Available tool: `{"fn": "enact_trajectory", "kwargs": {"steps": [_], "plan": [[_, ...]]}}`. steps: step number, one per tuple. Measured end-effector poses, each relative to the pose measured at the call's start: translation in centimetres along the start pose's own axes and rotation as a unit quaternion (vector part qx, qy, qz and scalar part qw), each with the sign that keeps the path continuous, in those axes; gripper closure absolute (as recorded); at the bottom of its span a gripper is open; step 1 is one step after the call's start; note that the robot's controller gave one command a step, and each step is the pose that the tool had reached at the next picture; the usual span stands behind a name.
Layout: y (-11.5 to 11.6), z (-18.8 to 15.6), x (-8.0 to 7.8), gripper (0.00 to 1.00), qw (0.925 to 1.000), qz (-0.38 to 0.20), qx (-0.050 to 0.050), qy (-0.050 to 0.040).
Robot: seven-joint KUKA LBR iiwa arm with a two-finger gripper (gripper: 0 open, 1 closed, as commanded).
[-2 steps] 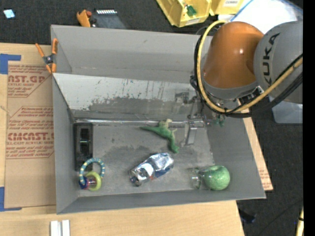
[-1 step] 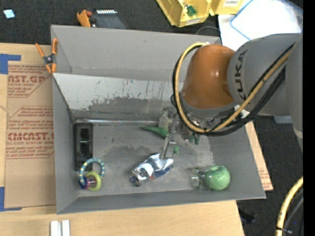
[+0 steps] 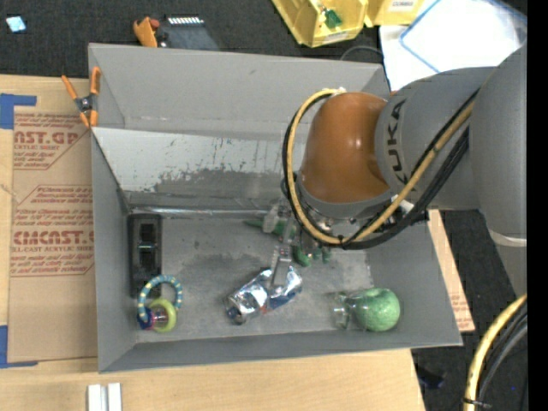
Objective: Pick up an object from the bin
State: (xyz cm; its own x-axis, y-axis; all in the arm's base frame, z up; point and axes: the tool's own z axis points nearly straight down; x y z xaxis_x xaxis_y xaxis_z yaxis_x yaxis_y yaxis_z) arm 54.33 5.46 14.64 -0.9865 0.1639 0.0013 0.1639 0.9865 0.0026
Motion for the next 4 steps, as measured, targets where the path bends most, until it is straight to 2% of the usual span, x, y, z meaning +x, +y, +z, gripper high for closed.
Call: {"fn": "enact_trajectory", "kwargs": {"steps": [1,2,3,4], "plan": [[-3.1,3.6,-0.8,0.00,0.9903,-0.139,0.000,-0.0026],[-2.6,-1.9,-1.2,0.00,0.9929,-0.119,-0.001,-0.0011],[-0.5,3.0,0.2,0.00,0.9950,-0.100,0.001,-0.0015],[0.0,-13.8,-2.8,1.00,0.9996,-0.021,-0.003,-0.0159]]}}
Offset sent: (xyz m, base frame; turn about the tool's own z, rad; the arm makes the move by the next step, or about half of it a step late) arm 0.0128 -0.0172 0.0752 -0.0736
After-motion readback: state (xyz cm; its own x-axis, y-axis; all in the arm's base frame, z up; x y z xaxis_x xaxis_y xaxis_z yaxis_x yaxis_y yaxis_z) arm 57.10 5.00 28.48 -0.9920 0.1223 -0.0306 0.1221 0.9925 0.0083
